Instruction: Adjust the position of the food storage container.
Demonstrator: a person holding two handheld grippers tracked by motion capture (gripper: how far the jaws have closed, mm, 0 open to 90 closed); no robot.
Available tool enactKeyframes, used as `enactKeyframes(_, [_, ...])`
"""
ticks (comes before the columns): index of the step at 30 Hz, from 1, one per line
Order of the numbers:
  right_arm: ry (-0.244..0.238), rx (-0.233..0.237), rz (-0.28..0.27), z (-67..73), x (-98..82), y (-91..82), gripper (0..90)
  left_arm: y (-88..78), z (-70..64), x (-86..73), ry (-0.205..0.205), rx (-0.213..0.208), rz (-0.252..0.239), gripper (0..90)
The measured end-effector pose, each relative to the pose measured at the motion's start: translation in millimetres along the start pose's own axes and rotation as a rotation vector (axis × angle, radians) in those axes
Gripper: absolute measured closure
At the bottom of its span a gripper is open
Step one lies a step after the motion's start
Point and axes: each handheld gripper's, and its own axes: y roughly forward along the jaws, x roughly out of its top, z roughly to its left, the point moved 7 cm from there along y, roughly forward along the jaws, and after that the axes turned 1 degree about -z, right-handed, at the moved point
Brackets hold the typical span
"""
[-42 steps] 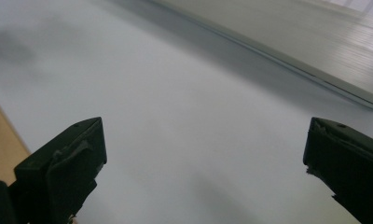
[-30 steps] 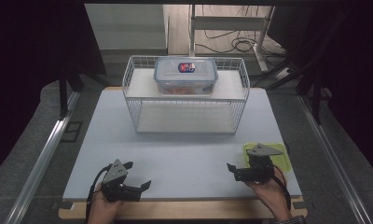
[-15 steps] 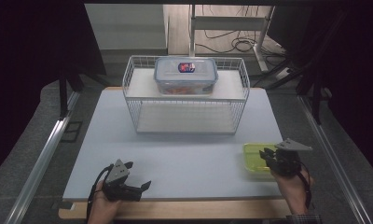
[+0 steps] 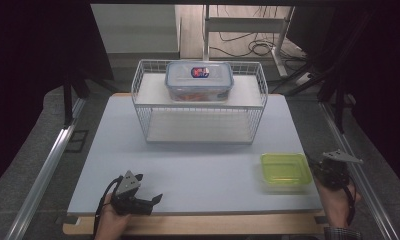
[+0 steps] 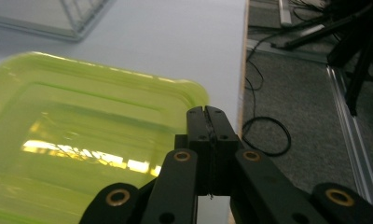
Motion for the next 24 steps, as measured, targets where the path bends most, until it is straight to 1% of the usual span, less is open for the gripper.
enactKeyframes(3, [0.003, -0.013, 0.021, -5.4, -5.1, 4.6, 89.4, 0.4, -0.1, -0.3, 0.0, 0.003, 0.003, 3.4])
enactKeyframes(5, [0.013, -0.005, 0.03, -5.7, -6.7, 6.3, 89.4, 0.5, -0.3, -0.3, -0.002, 0.002, 0.003, 3.4])
enactKeyframes(8, [0.007, -0.015, 0.038, -5.4, -7.8, 8.3, 89.4, 0.7, -0.5, -0.4, -0.001, 0.001, 0.003, 3.5])
enactKeyframes(12, [0.017, 0.006, 0.051, -2.5, -10.1, 11.1, 89.4, 0.9, -0.6, -0.3, -0.002, 0.0, 0.004, 3.5])
enactKeyframes(17, [0.005, 0.049, 0.062, 9.5, -9.0, 14.3, 89.4, 1.4, -1.1, -0.4, -0.001, -0.002, 0.006, 3.5])
enactKeyframes(21, [-0.007, 0.102, 0.07, 23.3, -8.1, 17.2, 89.2, 1.3, -1.4, -0.4, -0.003, -0.004, 0.005, 3.6])
enactKeyframes(24, [-0.029, 0.122, 0.08, 33.1, -7.8, 19.3, 89.2, 1.1, -1.2, -0.3, -0.005, -0.004, 0.003, 3.6])
